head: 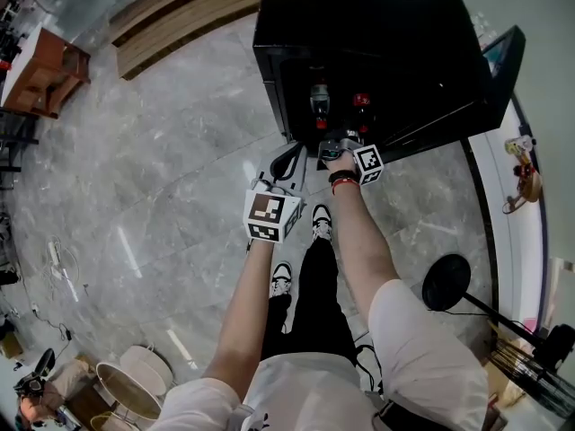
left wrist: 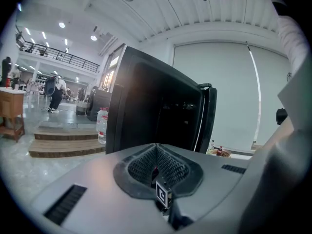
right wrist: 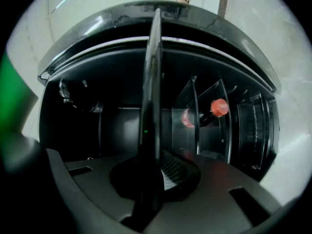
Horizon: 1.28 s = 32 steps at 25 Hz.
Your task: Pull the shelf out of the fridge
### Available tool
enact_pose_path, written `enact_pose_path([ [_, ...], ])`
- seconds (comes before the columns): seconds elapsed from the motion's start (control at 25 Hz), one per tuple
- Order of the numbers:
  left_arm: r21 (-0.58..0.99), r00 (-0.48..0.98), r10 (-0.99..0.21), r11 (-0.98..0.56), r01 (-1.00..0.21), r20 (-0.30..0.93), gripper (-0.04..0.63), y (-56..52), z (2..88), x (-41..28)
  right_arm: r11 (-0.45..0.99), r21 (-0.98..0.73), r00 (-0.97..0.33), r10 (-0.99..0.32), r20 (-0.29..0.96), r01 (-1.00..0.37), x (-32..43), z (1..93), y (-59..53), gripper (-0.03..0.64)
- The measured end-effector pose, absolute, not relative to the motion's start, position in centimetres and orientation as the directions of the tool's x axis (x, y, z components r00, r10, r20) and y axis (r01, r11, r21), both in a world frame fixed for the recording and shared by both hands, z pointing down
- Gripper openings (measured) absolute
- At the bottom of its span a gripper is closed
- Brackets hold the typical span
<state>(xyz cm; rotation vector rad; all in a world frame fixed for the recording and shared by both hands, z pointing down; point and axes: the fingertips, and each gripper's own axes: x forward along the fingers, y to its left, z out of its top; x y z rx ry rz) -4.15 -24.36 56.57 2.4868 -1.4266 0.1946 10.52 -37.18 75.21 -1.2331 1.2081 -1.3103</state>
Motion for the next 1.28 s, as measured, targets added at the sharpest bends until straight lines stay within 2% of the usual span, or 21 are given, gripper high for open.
enact_pose_path([
  [1.28,0.153,0.531,-0.813,-0.509,-0.847,0.239,0.017,-21.5,51.8,-4.4,-0.147,-0.989,-0.068,-0.987,0.147,0.009,10.5,73.3,-28.4,0.025],
])
